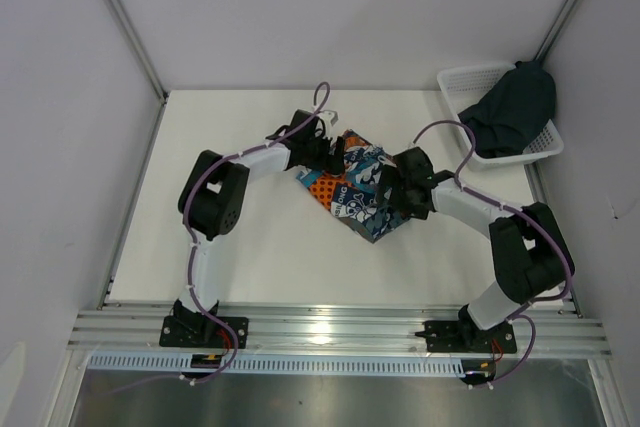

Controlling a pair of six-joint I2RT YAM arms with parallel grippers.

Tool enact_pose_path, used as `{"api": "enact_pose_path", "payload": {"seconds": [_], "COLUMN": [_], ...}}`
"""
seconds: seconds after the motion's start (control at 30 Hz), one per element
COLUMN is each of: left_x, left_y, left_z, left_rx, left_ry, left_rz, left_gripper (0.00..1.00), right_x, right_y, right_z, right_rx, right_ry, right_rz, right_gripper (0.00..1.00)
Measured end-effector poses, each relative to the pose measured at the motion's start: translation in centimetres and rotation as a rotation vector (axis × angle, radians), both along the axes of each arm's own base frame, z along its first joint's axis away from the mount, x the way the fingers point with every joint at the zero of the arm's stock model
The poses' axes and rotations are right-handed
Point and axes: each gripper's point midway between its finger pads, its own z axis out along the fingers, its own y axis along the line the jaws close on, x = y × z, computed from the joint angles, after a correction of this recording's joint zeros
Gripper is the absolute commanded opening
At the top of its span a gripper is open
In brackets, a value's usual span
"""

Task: Fold and stack the shorts
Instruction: Neatly place the folded shorts to the corner

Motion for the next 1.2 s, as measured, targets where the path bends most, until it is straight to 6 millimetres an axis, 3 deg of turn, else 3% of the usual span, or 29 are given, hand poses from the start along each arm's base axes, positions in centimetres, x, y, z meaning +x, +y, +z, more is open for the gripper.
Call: {"api": "enact_pose_path", "payload": {"seconds": [0.1,0.2,0.23,0.27,0.43,0.47,0.5,0.57,0.6,0.67,0.87,1.07,1.13,1.17,1.2], "left_x": [0.1,0.0,-0.1,-0.4,-3.3,-4.1,-4.9,-6.0,-6.4,-7.5,-11.3,-13.4,-13.9,-14.3,-14.6], "left_y": [-0.1,0.0,0.0,0.2,1.6,2.1,2.4,3.2,3.5,4.2,7.1,9.3,10.2,10.8,11.2], "left_z": [-0.1,-0.3,-0.5,-0.7,-1.3,-1.4,-1.4,-1.4,-1.4,-1.4,-1.4,-1.1,-0.9,-0.8,-0.8], "left_rx": [-0.016,-0.032,-0.038,-0.046,-0.105,-0.118,-0.130,-0.146,-0.152,-0.159,-0.170,-0.146,-0.129,-0.119,-0.110], "left_ry": [-0.003,-0.012,-0.009,-0.010,0.002,0.005,0.007,0.008,0.007,0.009,0.015,0.019,0.011,0.009,0.010], "left_rz": [0.012,0.032,0.043,0.053,0.134,0.154,0.170,0.203,0.218,0.253,0.361,0.435,0.460,0.476,0.490], "left_gripper": [0.74,0.49,0.34,0.26,0.00,0.00,0.00,0.00,0.00,0.00,0.00,0.03,0.24,0.44,0.55], "right_x": [-0.3,-0.3,-0.2,-0.1,0.6,0.7,0.9,1.1,1.2,1.2,0.5,-0.7,-1.2,-1.4,-1.7], "right_y": [-0.7,-1.4,-1.5,-1.6,-2.1,-2.2,-2.2,-2.1,-2.0,-1.6,0.6,3.1,4.2,4.7,5.2], "right_z": [-1.2,-2.2,-2.3,-2.3,-2.4,-2.4,-2.5,-2.5,-2.5,-2.5,-2.2,-2.0,-1.9,-1.9,-1.8], "right_rx": [0.002,0.009,0.014,0.018,0.042,0.046,0.051,0.060,0.061,0.071,0.115,0.140,0.143,0.144,0.144], "right_ry": [0.032,0.049,0.049,0.043,0.025,0.022,0.020,0.013,0.013,0.014,0.017,0.012,0.005,0.004,0.003], "right_rz": [-0.044,-0.085,-0.096,-0.102,-0.132,-0.133,-0.127,-0.111,-0.097,-0.062,0.071,0.190,0.222,0.238,0.253], "right_gripper": [1.00,0.98,0.92,0.87,0.53,0.47,0.34,0.22,0.10,0.02,0.00,0.00,0.00,0.00,0.00]}}
